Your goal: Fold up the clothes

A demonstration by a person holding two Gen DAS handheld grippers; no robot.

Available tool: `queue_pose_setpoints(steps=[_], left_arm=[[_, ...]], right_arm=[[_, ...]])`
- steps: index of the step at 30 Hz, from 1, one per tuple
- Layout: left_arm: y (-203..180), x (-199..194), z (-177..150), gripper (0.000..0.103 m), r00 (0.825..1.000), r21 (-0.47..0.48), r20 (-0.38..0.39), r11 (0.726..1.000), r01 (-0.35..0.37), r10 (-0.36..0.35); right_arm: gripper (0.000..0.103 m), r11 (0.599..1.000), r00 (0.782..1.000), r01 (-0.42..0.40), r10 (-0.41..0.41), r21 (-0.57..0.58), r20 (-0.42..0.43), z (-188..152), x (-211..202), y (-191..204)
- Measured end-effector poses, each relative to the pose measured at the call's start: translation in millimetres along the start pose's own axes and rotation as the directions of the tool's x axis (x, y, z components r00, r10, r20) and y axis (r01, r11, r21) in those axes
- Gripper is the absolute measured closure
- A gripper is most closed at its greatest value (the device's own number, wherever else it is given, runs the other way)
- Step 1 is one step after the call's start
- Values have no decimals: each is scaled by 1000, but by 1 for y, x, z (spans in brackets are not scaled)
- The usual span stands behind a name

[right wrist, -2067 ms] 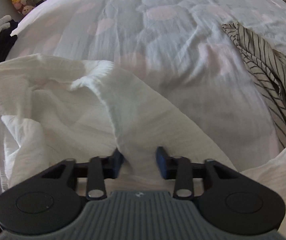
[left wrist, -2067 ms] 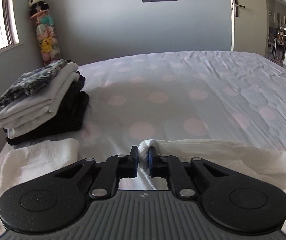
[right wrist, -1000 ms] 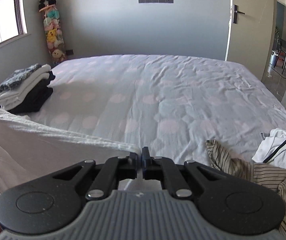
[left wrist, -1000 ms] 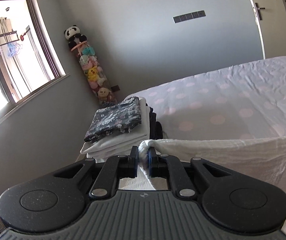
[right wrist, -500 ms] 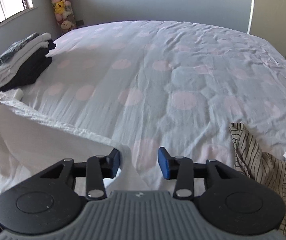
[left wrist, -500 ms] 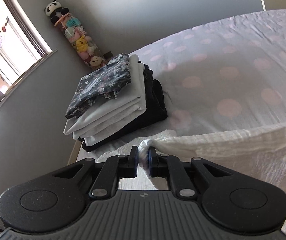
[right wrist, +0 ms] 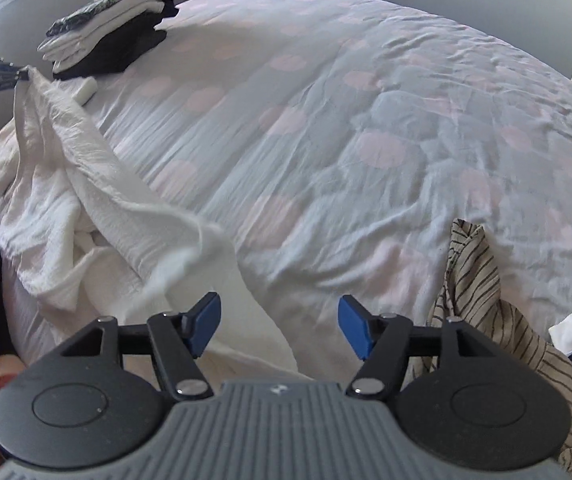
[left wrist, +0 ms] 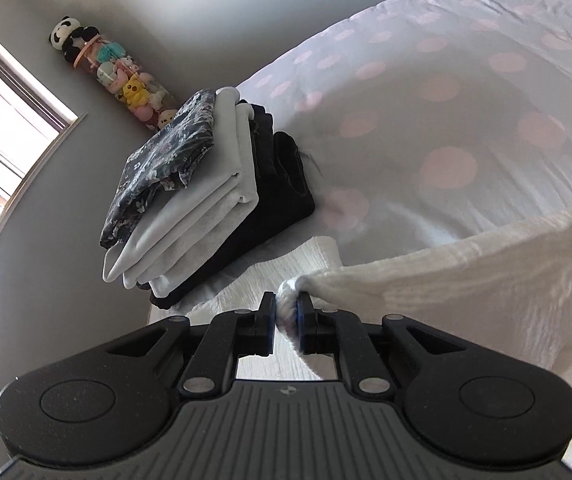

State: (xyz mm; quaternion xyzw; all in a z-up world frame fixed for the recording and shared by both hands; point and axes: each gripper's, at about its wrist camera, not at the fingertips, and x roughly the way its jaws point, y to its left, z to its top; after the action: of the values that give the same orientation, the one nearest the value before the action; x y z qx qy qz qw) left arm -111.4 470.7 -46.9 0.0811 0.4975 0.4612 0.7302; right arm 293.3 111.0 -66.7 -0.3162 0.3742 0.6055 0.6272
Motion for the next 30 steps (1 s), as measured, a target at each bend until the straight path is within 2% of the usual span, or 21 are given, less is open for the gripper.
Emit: queue_pose_setpoints(steps=[3,6,12,14,15,18,20,21,24,26,28,30], left_arm=[[-1,5,-3,91,1000,7,-21,1000,0,0],[-3,8,-4,91,999,22,-31,1000,-11,12],[-2,7,-4,90,999,19,-42,1000,-15,16],[-3,8,-5,90,999,19,-48,1000,-17,18],[-4,9,-5,90,998,19,-52,1000,-18,19],[-1,3,-6,90,999,4,-48,1000,-16,16],[0,-2,-7,90,999,-6,-45,1000,-14,14],[1,-4,-7,90,999,-10,-44,1000,-13,13],[4,-10,-8,90,999,-25,-39,1000,-11,10],[5,-14,-9,90,999,-35,-36,999,-10,8],[12,-24,-10,91,1000,-50,-21,999,-22,21],[20,-35,-13,91,999,-65,-3,997,-35,35]], right_arm=[[35,997,994,72,-74,-30,-79,-7,6,-15],[37,995,985,93,-96,-28,-145,-17,20,-32],[38,996,976,64,-49,64,-210,-42,53,-49],[41,993,974,62,-39,99,-223,-53,64,-49],[45,990,974,62,-33,124,-225,-59,68,-49],[64,983,977,74,-37,169,-212,-72,72,-47],[93,983,980,88,-57,159,-191,-77,67,-40],[97,983,982,98,-71,154,-174,-78,61,-37],[97,979,986,142,-127,149,-110,-79,35,-32],[97,967,980,195,-187,165,-63,-78,12,-32],[98,950,967,253,-254,183,-21,-75,-12,-31],[98,927,943,324,-331,192,9,-74,-35,-29]])
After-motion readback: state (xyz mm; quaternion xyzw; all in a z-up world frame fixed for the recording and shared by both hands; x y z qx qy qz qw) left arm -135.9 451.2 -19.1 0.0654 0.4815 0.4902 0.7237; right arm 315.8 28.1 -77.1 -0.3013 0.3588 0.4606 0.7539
